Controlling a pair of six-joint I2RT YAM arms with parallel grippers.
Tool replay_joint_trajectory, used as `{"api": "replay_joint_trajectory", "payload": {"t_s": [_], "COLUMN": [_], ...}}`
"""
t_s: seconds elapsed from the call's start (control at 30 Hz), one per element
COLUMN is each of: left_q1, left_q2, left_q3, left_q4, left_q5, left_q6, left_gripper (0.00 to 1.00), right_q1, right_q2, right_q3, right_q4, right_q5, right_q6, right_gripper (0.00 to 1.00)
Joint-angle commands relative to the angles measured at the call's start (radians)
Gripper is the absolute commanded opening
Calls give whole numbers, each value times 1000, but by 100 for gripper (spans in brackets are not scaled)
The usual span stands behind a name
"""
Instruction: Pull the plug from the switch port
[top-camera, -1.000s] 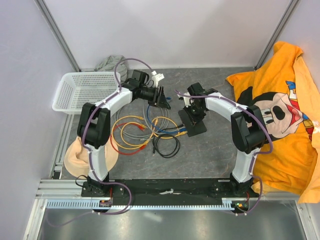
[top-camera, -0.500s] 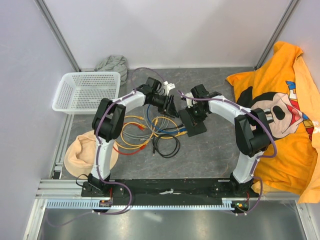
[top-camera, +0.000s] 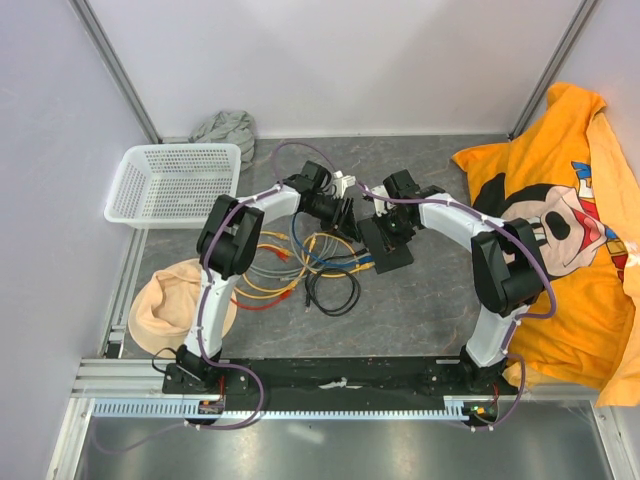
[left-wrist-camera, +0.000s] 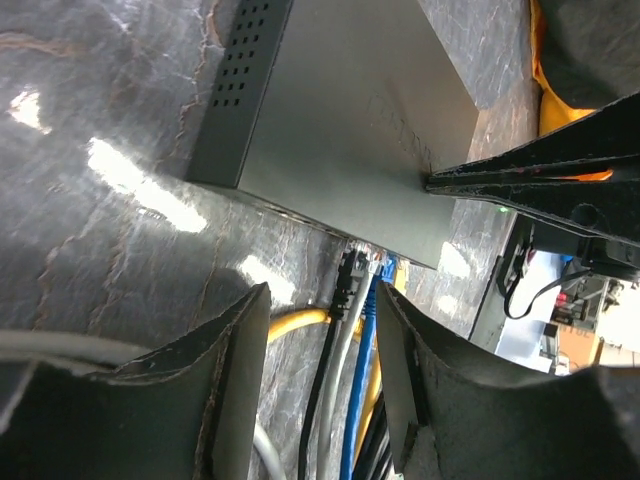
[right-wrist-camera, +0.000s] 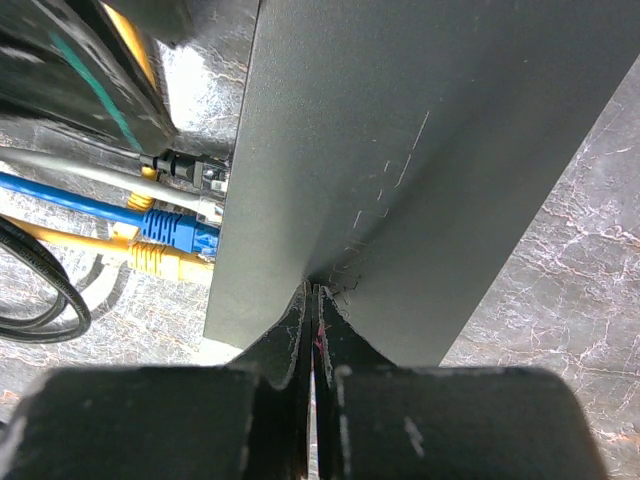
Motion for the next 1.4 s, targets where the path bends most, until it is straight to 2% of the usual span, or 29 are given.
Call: {"api": "replay_joint_trajectory", "payload": {"t_s": [0.0,0.37,0.53,0.67,0.97,1.37], "left_q1": [-25,-57,-62,-74,-100,-103], "left_q2": [45,91,98,85,78,84], "left_q3": [31,34,36,29,31,45], "left_q4": [-16,-24,-24,-24,-29,-30], "left_q5": [36,90,96,47,-11,1], "left_q6": [56,78,84,82,78,85], "left_gripper": [53,56,54,49,46,36], "right_q1": [-3,-12,-14,-17,-15,-15], "right_q2": [4,20,12,14,27,46], "right_q3": [-37,-20,-33,-37,-21,-6], "right_q4": [-65,-64,-65,-61,-58,-58], "right_q5": [17,20,20,17,17,11], "right_q6": [4,6,8,9,12,15], "right_gripper": [0,1,1,1,1,2]}}
